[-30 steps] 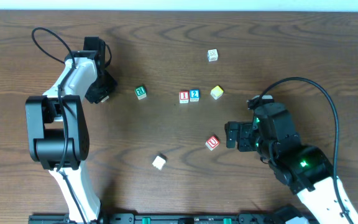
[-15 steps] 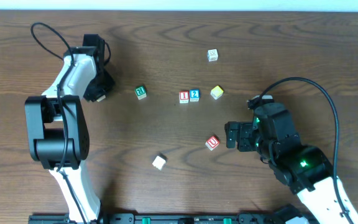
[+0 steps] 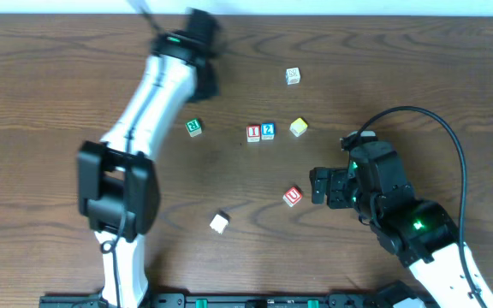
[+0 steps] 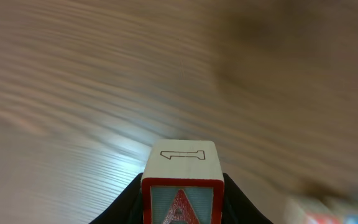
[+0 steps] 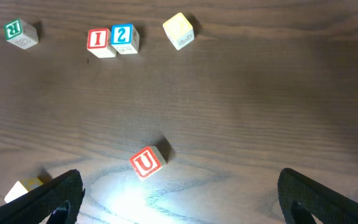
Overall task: Spell out Ai2
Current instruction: 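Carry the red A block with the left gripper left of the red I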
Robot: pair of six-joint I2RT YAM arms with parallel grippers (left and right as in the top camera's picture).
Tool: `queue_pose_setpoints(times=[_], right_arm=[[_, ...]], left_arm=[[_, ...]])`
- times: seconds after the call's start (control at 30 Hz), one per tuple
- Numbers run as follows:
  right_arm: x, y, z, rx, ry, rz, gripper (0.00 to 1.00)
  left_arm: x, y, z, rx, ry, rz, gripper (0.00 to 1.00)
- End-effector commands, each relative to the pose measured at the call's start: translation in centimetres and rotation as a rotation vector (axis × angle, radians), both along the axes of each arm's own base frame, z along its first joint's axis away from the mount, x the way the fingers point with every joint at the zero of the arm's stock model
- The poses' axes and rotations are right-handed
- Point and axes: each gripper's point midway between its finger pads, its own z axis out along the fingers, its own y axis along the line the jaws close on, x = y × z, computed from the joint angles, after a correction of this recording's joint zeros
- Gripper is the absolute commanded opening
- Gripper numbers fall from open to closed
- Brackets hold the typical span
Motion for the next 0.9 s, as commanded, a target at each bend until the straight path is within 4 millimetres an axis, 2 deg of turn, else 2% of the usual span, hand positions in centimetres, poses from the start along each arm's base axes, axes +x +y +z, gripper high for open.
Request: queue_pose_setpoints(times=[0.0,0.1,0.2,0.43,0.87], right_arm=[[0.2,-0.3,0.1,0.005,-0.002,-0.021,0.99],[0.2,-0.3,0.1,0.005,-0.002,-0.021,0.99],[0.2,-0.3,0.1,0.005,-0.002,-0.021,0.99],[0.2,-0.3,0.1,0.004,-0.002,-0.021,0.99],[0.2,-0.3,0.1,0.004,-0.002,-0.021,0.99]], left_arm=[[-1.6,-4.7,-0.5,-0.073,0.034,-0.109,0.06],[-2.9,-7.2,-0.7,-0.101,0.054,-0.159,0.06],[-3.7,-7.9,-1.6,-0.098,0.074,-0.175,0.06],[-5.6,-7.1,-5.8,-0.08,0.136,-0.149,0.06],[-7.0,-7.1,-8.8,-0.082,0.159,-0.129,0.06]])
